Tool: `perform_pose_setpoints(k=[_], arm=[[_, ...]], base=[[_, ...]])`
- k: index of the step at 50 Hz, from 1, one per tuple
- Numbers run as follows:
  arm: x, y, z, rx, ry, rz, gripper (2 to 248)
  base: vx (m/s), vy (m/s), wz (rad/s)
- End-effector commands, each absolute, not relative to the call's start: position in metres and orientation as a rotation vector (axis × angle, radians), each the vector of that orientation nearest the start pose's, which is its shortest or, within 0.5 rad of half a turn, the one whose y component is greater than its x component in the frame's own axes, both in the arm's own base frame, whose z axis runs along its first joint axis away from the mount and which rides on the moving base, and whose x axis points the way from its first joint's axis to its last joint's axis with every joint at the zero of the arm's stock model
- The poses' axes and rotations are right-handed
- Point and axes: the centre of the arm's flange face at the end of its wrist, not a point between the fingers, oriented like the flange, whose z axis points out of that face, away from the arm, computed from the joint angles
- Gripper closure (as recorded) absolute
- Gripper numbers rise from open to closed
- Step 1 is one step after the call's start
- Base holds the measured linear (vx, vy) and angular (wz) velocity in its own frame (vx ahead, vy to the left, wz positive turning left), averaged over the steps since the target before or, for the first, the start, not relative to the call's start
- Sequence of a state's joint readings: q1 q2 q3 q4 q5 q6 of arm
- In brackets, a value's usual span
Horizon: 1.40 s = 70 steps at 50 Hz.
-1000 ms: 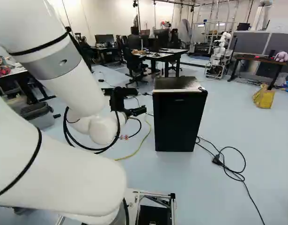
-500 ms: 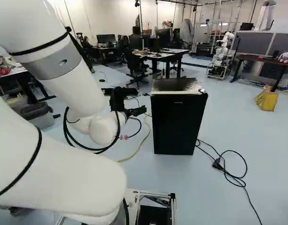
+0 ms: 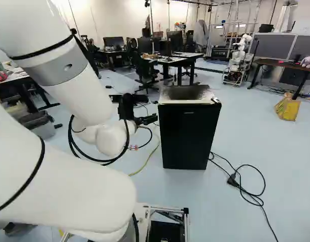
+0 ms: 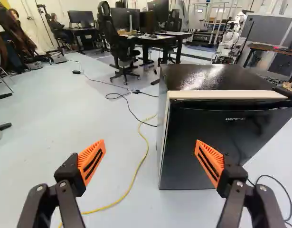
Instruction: Grab a drink from the fridge
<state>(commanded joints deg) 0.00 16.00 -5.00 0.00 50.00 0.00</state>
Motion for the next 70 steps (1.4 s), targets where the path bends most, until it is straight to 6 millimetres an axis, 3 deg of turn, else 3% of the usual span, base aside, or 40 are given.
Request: perform_pose_setpoints(k=[35, 70], arm=[[0.2703, 0.0000, 0.3656, -2.558, 0.000, -1.824, 3], [0.2703, 0.0000, 0.3656, -2.558, 0.000, -1.824, 3]], base=[[0.058, -0.050, 0.003], [0.004, -0.004, 0.000]])
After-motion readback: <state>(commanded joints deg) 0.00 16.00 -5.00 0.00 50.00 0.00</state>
